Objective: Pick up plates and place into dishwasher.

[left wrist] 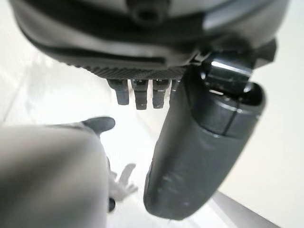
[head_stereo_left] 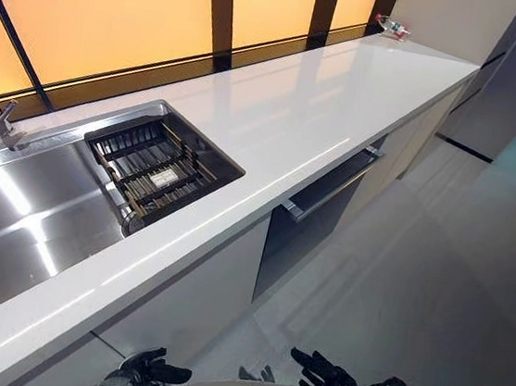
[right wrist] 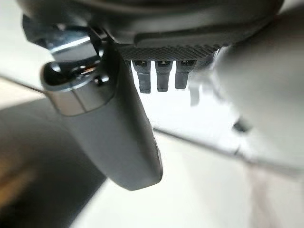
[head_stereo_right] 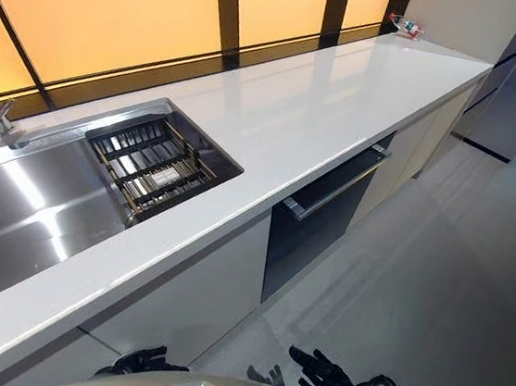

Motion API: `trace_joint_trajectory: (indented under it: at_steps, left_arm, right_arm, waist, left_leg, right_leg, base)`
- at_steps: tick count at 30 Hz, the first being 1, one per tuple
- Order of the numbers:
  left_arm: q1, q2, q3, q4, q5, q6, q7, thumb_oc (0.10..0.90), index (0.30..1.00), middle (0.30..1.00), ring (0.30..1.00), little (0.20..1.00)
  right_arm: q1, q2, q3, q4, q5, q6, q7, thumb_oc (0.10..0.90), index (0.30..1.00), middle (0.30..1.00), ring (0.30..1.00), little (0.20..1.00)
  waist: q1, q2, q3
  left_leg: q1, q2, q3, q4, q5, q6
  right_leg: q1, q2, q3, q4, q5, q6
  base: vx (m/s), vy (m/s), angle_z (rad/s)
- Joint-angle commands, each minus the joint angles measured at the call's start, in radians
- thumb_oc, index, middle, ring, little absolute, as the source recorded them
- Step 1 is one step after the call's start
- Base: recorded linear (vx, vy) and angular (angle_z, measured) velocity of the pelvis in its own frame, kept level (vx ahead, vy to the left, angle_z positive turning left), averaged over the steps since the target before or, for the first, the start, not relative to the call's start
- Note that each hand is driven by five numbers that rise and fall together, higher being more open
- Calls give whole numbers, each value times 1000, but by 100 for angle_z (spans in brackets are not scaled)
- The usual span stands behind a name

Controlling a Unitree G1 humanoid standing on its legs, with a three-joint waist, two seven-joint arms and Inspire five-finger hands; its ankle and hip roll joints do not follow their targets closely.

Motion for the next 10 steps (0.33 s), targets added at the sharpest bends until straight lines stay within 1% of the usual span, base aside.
trace_joint_trajectory:
  at_steps: [1,4,9,10]
  left_arm:
    - [-37,-56,-9,46,64,6,7,800,900,900,900,900]
    - [-48,-53,-28,29,50,21,-6,800,900,900,900,900]
    - [-54,-51,-40,19,33,45,-35,800,900,900,900,900]
    - [-54,-51,-43,19,31,41,-35,800,900,900,900,900]
  right_arm:
    - [-50,-6,22,35,-61,6,-2,800,900,900,900,900]
    - [-49,-8,52,33,-110,18,16,800,900,900,900,900]
    - [-47,-13,72,31,-130,26,22,800,900,900,900,900]
    - [-47,-13,73,32,-127,30,22,800,900,900,900,900]
  waist:
    - [12,14,61]
    - [8,15,65]
    - [5,15,71]
    - [5,15,71]
  left_leg:
    - [0,-44,-52,11,-54,32]
    - [1,-42,-47,12,-54,30]
    - [1,-41,-45,12,-55,30]
    - [1,-41,-43,12,-55,30]
  right_leg:
    - [14,46,-23,26,-16,3]
    - [12,45,-20,29,-17,5]
    - [10,46,-20,32,-19,5]
    - [10,46,-19,32,-19,5]
  base:
    - [0,0,0]
    - [0,0,0]
    - [0,0,0]
    - [0,0,0]
